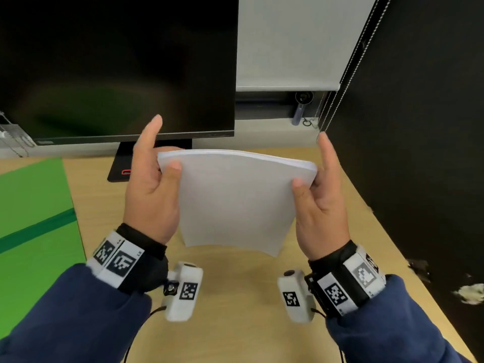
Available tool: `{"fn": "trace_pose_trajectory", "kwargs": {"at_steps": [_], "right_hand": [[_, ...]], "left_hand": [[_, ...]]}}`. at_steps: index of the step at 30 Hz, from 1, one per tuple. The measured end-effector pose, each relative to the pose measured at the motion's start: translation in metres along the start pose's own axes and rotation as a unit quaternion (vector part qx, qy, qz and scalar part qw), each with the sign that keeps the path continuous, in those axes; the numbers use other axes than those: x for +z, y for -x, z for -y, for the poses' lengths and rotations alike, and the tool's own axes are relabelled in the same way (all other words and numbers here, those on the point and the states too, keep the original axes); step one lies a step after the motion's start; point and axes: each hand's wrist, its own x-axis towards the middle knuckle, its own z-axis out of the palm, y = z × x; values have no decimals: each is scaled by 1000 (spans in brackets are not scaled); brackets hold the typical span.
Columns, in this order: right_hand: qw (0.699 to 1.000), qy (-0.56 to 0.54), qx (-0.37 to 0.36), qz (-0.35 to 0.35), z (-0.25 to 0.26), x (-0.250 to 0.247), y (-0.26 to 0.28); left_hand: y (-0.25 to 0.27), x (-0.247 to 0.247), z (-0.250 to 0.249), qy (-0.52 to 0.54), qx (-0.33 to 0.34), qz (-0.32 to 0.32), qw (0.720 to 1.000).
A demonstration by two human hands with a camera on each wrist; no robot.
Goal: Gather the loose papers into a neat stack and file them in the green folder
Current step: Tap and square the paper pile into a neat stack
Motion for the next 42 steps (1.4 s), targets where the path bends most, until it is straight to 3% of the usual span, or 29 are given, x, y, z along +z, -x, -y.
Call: {"fn": "trace_pose_trajectory", "kwargs": {"at_steps": [2, 8, 13, 17, 20, 24, 30, 33, 42], "right_hand": [[995, 81, -52, 3, -2, 0, 0], [998, 58, -25, -11, -3, 3, 0], [1000, 25, 6, -16, -2, -1, -2], [976, -160, 150, -1, -15, 1, 2], [970, -179, 164, 13, -18, 7, 7], [969, -215, 117, 26, -7, 4, 2], [965, -171, 198, 18, -31, 12, 11], [968, -173, 180, 8, -28, 12, 11], [990, -117, 60, -48, -1, 7, -9]], "left_hand": [[1, 2, -3, -57, 31, 1, 998], [8, 3, 2, -93, 19, -14, 995], [4, 3, -6, -34, -20, -2, 999], [7, 5, 7, 150, -154, -9, 977], [13, 6, 13, 161, -194, 2, 968], [7, 7, 4, 202, -146, -14, 968], [22, 14, 25, 154, -220, -2, 963], [22, 12, 26, 146, -210, 2, 967], [-8, -2, 1, 145, -94, -21, 985]]}}
